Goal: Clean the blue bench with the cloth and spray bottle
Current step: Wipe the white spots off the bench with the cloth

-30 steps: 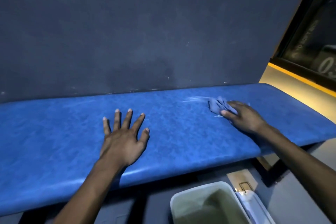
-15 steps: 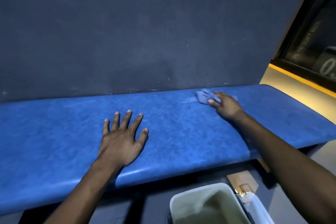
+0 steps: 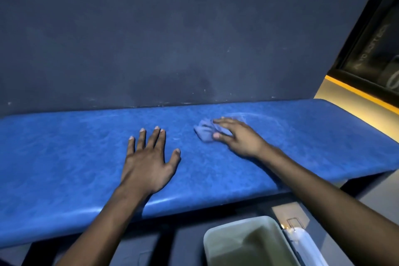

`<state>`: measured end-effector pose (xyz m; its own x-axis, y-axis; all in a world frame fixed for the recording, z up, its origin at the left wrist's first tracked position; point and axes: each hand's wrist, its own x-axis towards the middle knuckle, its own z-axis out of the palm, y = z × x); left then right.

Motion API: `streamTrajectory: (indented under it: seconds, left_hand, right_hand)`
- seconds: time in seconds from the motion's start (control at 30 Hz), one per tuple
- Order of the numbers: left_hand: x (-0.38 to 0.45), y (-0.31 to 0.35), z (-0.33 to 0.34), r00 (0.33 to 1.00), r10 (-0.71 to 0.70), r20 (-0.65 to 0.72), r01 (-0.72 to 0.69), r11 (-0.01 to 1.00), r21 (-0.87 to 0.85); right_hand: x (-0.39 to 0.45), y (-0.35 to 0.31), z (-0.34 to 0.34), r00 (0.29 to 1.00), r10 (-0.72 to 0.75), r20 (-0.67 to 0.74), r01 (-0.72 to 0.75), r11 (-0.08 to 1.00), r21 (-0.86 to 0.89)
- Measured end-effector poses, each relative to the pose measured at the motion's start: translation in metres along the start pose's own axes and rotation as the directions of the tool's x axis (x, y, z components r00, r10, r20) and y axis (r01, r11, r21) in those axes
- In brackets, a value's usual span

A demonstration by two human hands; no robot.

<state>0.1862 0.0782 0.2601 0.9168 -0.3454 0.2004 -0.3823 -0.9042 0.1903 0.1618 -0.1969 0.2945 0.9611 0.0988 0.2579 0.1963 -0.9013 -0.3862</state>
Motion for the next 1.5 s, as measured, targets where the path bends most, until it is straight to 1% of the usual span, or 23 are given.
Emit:
streamTrajectory:
  seconds: [0.07, 0.17, 0.23, 0.33, 0.4, 0.43, 0.5, 0.57, 0.6, 0.67, 0.73, 0.8, 0.87, 0.93, 1.0, 1.07, 1.13, 1.2, 1.27, 1.37, 1.43, 1.5]
  left_hand:
    - [0.000, -0.002, 0.000, 1.000, 0.004, -0.003, -0.004, 1.000, -0.003]
    - [-0.002, -0.005, 0.001, 1.000, 0.002, -0.026, -0.002, 1.000, -0.011]
    - [-0.002, -0.005, 0.001, 0.999, 0.002, -0.032, -0.002, 1.000, -0.016]
    - [0.000, -0.005, 0.001, 1.000, 0.000, -0.020, 0.000, 1.000, -0.022]
    - [-0.001, -0.004, 0.001, 1.000, -0.010, -0.023, 0.009, 0.999, -0.034]
    - [-0.002, -0.003, 0.001, 1.000, -0.012, -0.023, 0.011, 0.999, -0.034]
    - [-0.002, 0.000, 0.001, 1.000, -0.018, -0.011, 0.018, 0.999, -0.027]
    - [-0.002, 0.002, 0.001, 1.000, -0.025, -0.002, 0.025, 0.999, -0.032]
    - [-0.003, 0.003, 0.001, 1.000, -0.028, 0.003, 0.028, 0.999, -0.034]
    - [-0.003, 0.003, 0.000, 0.999, -0.047, 0.010, 0.047, 0.999, -0.021]
    - [-0.004, 0.002, -0.003, 0.996, -0.084, 0.019, 0.084, 0.996, 0.006]
    - [-0.007, 0.001, -0.006, 0.992, -0.125, 0.030, 0.125, 0.992, 0.004]
    - [-0.006, -0.001, -0.009, 0.990, -0.133, 0.054, 0.133, 0.991, -0.001]
    - [-0.003, -0.006, -0.013, 0.990, -0.106, 0.091, 0.108, 0.994, -0.020]
    - [-0.003, -0.019, -0.018, 0.990, -0.046, 0.131, 0.050, 0.998, -0.028]
    - [-0.009, -0.041, -0.023, 0.988, 0.020, 0.156, -0.016, 0.999, -0.030]
    - [-0.021, -0.066, -0.031, 0.987, 0.033, 0.158, -0.031, 0.999, -0.014]
    - [-0.033, -0.087, -0.038, 0.986, -0.002, 0.165, 0.001, 1.000, 0.007]
    - [-0.042, -0.102, -0.046, 0.984, -0.046, 0.173, 0.043, 0.999, 0.020]
    - [-0.043, -0.112, -0.050, 0.981, -0.102, 0.163, 0.097, 0.995, 0.038]
    - [-0.041, -0.112, -0.048, 0.982, -0.115, 0.151, 0.108, 0.993, 0.051]
    - [-0.041, -0.113, -0.045, 0.983, -0.114, 0.141, 0.108, 0.993, 0.049]
  right_hand:
    - [0.035, 0.020, 0.000, 0.998, 0.066, -0.007, -0.066, 0.998, -0.003]
    - [0.045, 0.074, -0.024, 0.963, 0.255, -0.086, -0.260, 0.964, -0.050]
    - [0.018, 0.110, -0.046, 0.914, 0.377, -0.153, -0.391, 0.918, -0.074]
    - [-0.042, 0.149, -0.075, 0.826, 0.522, -0.214, -0.547, 0.833, -0.080]
    - [-0.075, 0.146, -0.086, 0.783, 0.573, -0.242, -0.606, 0.790, -0.094]
    - [-0.086, 0.140, -0.086, 0.786, 0.570, -0.240, -0.604, 0.791, -0.099]
    - [-0.095, 0.120, -0.075, 0.817, 0.526, -0.237, -0.559, 0.823, -0.102]
    - [-0.081, 0.090, -0.056, 0.855, 0.466, -0.229, -0.493, 0.867, -0.078]
    - [-0.065, 0.070, -0.044, 0.886, 0.412, -0.211, -0.434, 0.899, -0.066]
    - [-0.022, 0.032, -0.013, 0.944, 0.307, -0.119, -0.311, 0.950, -0.023]
    - [0.021, -0.014, 0.020, 0.971, 0.237, -0.043, -0.238, 0.971, -0.018]
    - [0.039, -0.060, 0.044, 0.988, 0.151, 0.024, -0.150, 0.988, -0.022]
    - [0.023, -0.085, 0.049, 0.999, 0.004, 0.037, -0.004, 1.000, -0.005]
    - [-0.018, -0.087, 0.038, 0.994, -0.103, 0.031, 0.103, 0.994, 0.028]
    - [-0.060, -0.073, 0.019, 0.993, -0.112, 0.038, 0.111, 0.994, 0.018]
    - [-0.090, -0.051, 0.000, 0.997, -0.059, 0.044, 0.059, 0.998, 0.017]
    - [-0.100, -0.028, -0.016, 1.000, 0.024, 0.000, -0.024, 1.000, -0.013]
    - [-0.086, -0.010, -0.020, 0.989, 0.139, -0.059, -0.143, 0.987, -0.078]
    - [-0.050, 0.001, -0.011, 0.971, 0.211, -0.108, -0.226, 0.961, -0.157]
    - [0.015, -0.004, 0.015, 0.941, 0.316, -0.123, -0.334, 0.926, -0.175]
    - [0.046, -0.028, 0.036, 0.946, 0.312, -0.087, -0.321, 0.938, -0.132]
    - [0.052, -0.071, 0.053, 0.981, 0.192, -0.042, -0.195, 0.976, -0.099]
